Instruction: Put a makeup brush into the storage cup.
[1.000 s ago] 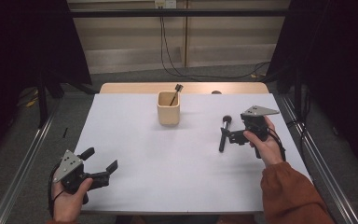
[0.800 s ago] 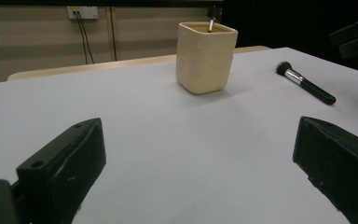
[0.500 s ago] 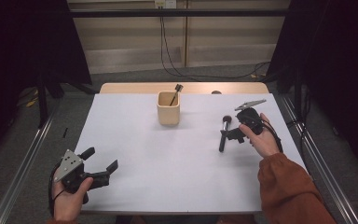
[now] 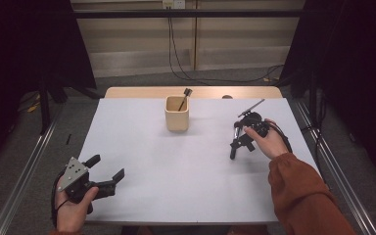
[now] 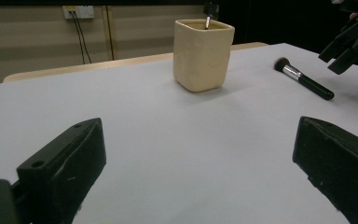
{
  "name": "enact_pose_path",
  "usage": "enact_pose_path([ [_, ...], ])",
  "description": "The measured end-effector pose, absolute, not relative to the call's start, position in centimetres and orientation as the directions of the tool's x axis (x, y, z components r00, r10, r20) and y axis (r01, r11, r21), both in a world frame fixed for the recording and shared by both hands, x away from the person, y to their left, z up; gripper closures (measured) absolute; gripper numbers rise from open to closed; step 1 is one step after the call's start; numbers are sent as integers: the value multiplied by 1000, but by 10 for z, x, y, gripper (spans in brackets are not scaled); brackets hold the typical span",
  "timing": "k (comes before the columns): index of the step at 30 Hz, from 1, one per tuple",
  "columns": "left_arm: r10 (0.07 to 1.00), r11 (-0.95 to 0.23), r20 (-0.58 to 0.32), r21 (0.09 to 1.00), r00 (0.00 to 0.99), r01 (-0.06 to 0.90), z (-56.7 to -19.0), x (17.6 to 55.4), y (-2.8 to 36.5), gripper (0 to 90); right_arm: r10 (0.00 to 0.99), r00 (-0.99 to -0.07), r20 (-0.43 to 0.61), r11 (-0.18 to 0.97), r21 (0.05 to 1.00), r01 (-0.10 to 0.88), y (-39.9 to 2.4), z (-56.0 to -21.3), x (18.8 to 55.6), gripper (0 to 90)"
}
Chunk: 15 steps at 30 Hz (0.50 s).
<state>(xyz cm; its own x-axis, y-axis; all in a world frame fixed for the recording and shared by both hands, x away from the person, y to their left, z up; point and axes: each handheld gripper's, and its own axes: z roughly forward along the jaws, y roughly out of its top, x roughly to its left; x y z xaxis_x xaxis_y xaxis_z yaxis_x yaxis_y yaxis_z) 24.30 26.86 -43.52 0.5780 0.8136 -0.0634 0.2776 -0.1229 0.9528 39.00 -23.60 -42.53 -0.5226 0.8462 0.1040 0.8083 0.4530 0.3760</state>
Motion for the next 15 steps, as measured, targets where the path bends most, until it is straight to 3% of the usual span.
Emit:
enact_pose_path([
  [15,804,-129,-63,953,592,275,-435,243,267,30,844,-530,86,502,221,836,-217,-438,407,57],
])
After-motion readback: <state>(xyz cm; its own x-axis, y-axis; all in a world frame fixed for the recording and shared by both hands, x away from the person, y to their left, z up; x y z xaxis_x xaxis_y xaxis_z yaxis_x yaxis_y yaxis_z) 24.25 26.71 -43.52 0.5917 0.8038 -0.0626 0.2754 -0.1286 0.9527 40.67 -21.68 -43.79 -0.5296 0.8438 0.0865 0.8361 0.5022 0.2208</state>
